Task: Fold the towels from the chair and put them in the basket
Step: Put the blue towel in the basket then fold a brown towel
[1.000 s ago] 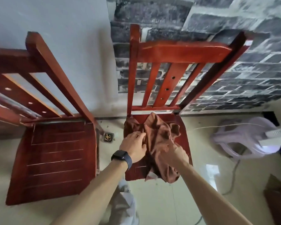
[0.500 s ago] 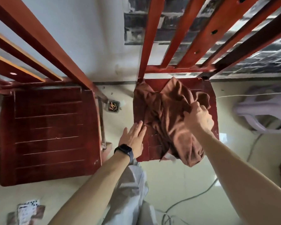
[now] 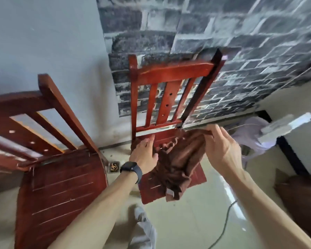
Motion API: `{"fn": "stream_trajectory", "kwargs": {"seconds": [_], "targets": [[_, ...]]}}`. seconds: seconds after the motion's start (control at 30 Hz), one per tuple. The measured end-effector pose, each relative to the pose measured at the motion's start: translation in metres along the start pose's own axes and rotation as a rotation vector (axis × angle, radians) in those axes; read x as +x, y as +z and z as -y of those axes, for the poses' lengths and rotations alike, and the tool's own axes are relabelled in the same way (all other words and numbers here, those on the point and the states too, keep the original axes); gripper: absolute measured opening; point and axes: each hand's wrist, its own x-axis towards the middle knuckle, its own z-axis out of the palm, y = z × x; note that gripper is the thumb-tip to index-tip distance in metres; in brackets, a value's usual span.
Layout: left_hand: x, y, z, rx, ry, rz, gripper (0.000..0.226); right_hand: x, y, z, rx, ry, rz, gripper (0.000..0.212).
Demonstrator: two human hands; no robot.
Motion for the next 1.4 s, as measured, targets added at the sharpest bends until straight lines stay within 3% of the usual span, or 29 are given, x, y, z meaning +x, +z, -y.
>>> {"fn": "stream_trajectory", "kwargs": {"seconds": [0.1,0.2,0.37,0.57,0.63,0.77,0.83,0.97,1.13,1.4], "targets": [[-0.031,-0.088,-0.076,-0.09,0.229,-0.163,0.08,0.005,-0.089,0.035,0.005,-0.048,-0.139,0.018],[-0.071,-0.155,-0.144,-0.078,0.48,-0.21,0.079,0.005,-0.172,0.073,0.067,-0.069,-0.274,0.019],[-0.14,-0.222,-0.191,0.041,0.501,-0.277,0.023,-0.008,-0.265,0.121,0.152,-0.104,-0.43,0.019],[-0.201,-0.252,-0.145,-0.023,0.372,-0.319,0.02,-0.032,-0.314,0.171,0.32,-0.088,-0.492,0.016],[-0.22,-0.256,-0.136,-0.109,0.417,-0.305,0.019,-0.039,-0.32,0.191,0.372,-0.091,-0.436,0.019],[-0.254,-0.269,-0.135,-0.229,0.529,-0.222,0.041,-0.057,-0.32,0.234,0.443,-0.082,-0.371,0.018],[-0.266,-0.28,-0.136,-0.236,0.599,-0.209,0.038,-0.066,-0.319,0.255,0.476,-0.092,-0.379,0.017],[-0.291,-0.309,-0.127,-0.187,0.669,-0.243,0.019,-0.08,-0.316,0.29,0.534,-0.082,-0.379,0.022],[-0.321,-0.347,-0.079,-0.016,0.612,-0.303,0.024,-0.09,-0.313,0.315,0.621,-0.019,-0.433,0.031],[-0.347,-0.388,0.052,0.327,0.32,-0.345,0.015,-0.1,-0.267,0.342,0.6,0.066,-0.382,0.025]]}}
